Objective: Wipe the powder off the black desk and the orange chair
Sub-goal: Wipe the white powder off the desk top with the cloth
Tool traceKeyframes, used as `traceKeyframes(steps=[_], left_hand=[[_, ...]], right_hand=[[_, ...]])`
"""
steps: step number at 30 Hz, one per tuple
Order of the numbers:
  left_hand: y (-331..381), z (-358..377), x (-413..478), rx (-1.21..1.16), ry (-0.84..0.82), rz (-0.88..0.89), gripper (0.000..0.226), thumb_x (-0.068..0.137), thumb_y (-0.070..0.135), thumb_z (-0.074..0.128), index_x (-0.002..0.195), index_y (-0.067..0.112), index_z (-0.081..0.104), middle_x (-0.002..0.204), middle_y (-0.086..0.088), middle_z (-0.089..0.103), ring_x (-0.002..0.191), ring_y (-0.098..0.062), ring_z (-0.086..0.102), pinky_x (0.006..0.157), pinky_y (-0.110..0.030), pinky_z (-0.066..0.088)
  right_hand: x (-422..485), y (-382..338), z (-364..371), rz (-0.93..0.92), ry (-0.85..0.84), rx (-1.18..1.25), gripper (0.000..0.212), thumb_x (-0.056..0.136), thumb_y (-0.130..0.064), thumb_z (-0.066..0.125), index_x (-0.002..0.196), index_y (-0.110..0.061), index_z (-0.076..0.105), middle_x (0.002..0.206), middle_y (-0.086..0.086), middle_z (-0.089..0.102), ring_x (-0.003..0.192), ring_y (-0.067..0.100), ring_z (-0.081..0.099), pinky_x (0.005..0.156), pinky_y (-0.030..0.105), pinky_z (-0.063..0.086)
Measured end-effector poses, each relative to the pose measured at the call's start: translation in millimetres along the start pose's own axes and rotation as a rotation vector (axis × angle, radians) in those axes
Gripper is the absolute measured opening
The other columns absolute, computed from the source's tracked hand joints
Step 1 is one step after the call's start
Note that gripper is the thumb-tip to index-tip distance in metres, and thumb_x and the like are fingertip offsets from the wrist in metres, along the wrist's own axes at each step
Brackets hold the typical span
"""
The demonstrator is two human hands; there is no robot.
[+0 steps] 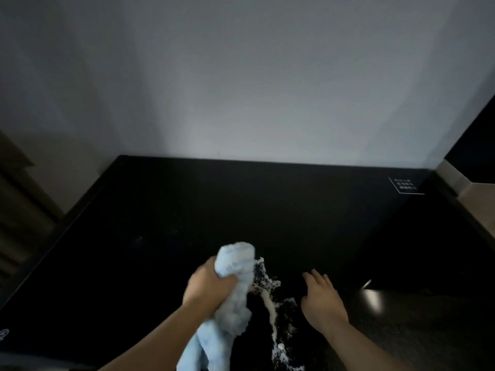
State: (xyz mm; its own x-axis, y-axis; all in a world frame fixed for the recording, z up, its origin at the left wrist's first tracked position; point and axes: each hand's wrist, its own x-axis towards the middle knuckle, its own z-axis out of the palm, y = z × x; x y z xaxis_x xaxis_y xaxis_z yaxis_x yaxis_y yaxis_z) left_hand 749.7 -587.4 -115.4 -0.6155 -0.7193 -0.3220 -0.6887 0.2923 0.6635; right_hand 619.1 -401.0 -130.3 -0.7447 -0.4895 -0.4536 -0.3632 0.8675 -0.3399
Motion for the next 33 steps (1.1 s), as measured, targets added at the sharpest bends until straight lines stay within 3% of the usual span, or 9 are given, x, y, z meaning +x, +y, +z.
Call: traceKeyframes(steps=[3,7,11,15,17,19,24,28,33], left_hand=[[-10,-23,19,0.112,0.142,-0.053,0.049,0.078,0.047,0.05,0.126,0.034,0.047,0.119,0.001,0.057,0.106,-0.027,0.055,0.088,-0.042,0.047],[-13,-28,36,0.201,0.222,-0.167,0.058,0.083,0.043,0.044,0.139,0.038,0.03,0.138,0.002,0.039,0.119,-0.033,0.037,0.08,-0.041,0.031],[1,0,35,0.281,0.13,-0.149,0.059,0.08,0.04,0.043,0.137,0.038,0.029,0.137,0.002,0.043,0.117,-0.032,0.039,0.078,-0.037,0.034],[23,17,21,0.101,-0.069,0.007,0.054,0.069,0.04,0.049,0.123,0.043,0.046,0.111,0.009,0.059,0.106,-0.023,0.053,0.083,-0.04,0.049],[19,1,21,0.053,-0.006,0.013,0.055,0.07,0.042,0.05,0.124,0.04,0.047,0.115,0.007,0.058,0.106,-0.024,0.055,0.087,-0.044,0.05],[8,-23,26,0.077,0.134,-0.03,0.056,0.075,0.044,0.05,0.13,0.038,0.043,0.126,0.004,0.053,0.112,-0.029,0.051,0.091,-0.047,0.047],[-27,-79,38,0.001,0.35,-0.231,0.054,0.081,0.036,0.051,0.133,0.031,0.038,0.134,-0.001,0.042,0.119,-0.033,0.037,0.083,-0.046,0.033],[-55,-108,48,0.014,0.457,-0.321,0.057,0.082,0.037,0.049,0.136,0.029,0.035,0.137,-0.005,0.037,0.119,-0.037,0.034,0.091,-0.05,0.033],[-95,-133,67,0.096,0.525,-0.482,0.059,0.078,0.048,0.051,0.132,0.03,0.036,0.134,-0.008,0.037,0.115,-0.038,0.037,0.088,-0.052,0.036]], right_hand=[[0,3,2,-0.016,0.007,0.018,0.055,0.097,-0.017,0.035,0.15,-0.021,0.02,0.16,0.0,0.008,0.147,0.023,0.001,0.119,0.042,0.013],[2,4,3,-0.014,0.019,0.031,0.057,0.096,-0.011,0.035,0.15,-0.021,0.02,0.16,-0.001,0.008,0.147,0.022,0.001,0.119,0.04,0.013],[1,2,5,-0.003,0.027,-0.002,0.056,0.097,-0.014,0.036,0.15,-0.021,0.019,0.16,0.0,0.008,0.147,0.023,0.001,0.119,0.041,0.014],[4,-5,-1,0.032,0.035,-0.003,0.049,0.097,-0.018,0.036,0.146,-0.019,0.03,0.155,0.002,0.024,0.144,0.024,0.018,0.114,0.041,0.026],[8,-11,-9,0.055,0.057,-0.022,0.044,0.096,-0.019,0.037,0.139,-0.021,0.038,0.144,0.001,0.04,0.131,0.023,0.038,0.102,0.036,0.039],[10,-20,-14,0.072,0.09,-0.065,0.042,0.095,-0.02,0.037,0.137,-0.024,0.04,0.136,0.0,0.047,0.121,0.023,0.046,0.094,0.037,0.039],[21,-51,-14,0.018,0.099,-0.095,0.046,0.096,-0.02,0.037,0.142,-0.026,0.031,0.145,-0.002,0.036,0.129,0.023,0.036,0.103,0.042,0.033],[34,-76,-14,-0.015,0.07,-0.103,0.05,0.096,-0.019,0.037,0.144,-0.026,0.027,0.15,-0.001,0.029,0.136,0.025,0.027,0.106,0.046,0.029],[48,-89,-13,0.103,-0.002,-0.049,0.055,0.096,-0.018,0.036,0.147,-0.028,0.019,0.152,0.0,0.024,0.136,0.03,0.024,0.106,0.054,0.03]])
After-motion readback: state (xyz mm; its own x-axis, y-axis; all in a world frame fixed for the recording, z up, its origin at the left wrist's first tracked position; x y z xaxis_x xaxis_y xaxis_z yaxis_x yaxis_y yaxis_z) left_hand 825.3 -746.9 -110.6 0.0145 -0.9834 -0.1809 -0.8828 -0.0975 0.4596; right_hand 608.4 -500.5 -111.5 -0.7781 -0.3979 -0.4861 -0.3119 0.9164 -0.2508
